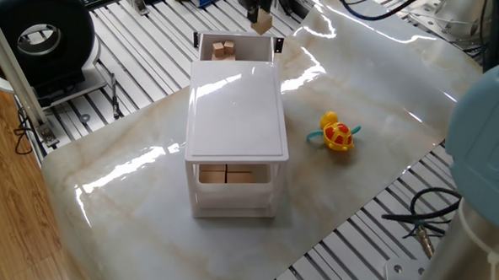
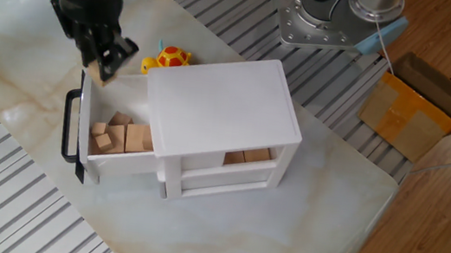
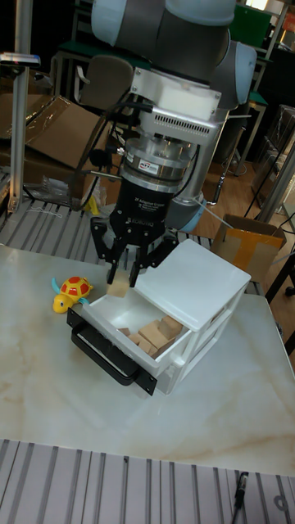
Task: Take something out of a drawer
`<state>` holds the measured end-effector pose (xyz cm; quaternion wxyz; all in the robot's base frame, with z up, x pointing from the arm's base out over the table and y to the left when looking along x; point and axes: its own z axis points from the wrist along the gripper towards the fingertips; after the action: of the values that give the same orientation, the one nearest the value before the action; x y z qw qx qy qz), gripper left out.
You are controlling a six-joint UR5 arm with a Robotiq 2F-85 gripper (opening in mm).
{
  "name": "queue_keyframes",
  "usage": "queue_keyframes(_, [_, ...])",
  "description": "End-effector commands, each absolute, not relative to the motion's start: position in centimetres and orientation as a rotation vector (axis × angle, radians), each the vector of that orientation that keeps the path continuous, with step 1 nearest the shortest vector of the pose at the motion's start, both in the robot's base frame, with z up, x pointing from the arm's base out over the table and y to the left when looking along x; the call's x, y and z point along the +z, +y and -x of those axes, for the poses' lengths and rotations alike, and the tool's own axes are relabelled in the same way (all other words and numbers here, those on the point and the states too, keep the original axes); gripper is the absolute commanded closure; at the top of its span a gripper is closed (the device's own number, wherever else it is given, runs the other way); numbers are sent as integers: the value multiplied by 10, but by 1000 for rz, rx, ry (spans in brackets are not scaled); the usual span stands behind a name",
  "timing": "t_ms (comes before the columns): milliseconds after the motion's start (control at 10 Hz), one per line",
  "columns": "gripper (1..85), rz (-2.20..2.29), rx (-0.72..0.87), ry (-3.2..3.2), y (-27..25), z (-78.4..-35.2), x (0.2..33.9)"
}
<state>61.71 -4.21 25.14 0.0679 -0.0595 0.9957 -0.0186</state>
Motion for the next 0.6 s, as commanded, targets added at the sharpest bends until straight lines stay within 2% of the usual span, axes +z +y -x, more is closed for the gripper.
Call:
queue_keyframes(0, [847, 275, -40, 2927, -44, -631, 259])
queue_keyframes(100, [847, 358, -100, 2931, -65, -627, 257])
queue_keyframes(300, [847, 591, -104, 2885, -116, -620, 250])
queue_keyframes(400, [847, 638, -93, 2855, -113, -625, 251])
queue_keyframes(500, [847, 535, 27, 2904, -95, -614, 249])
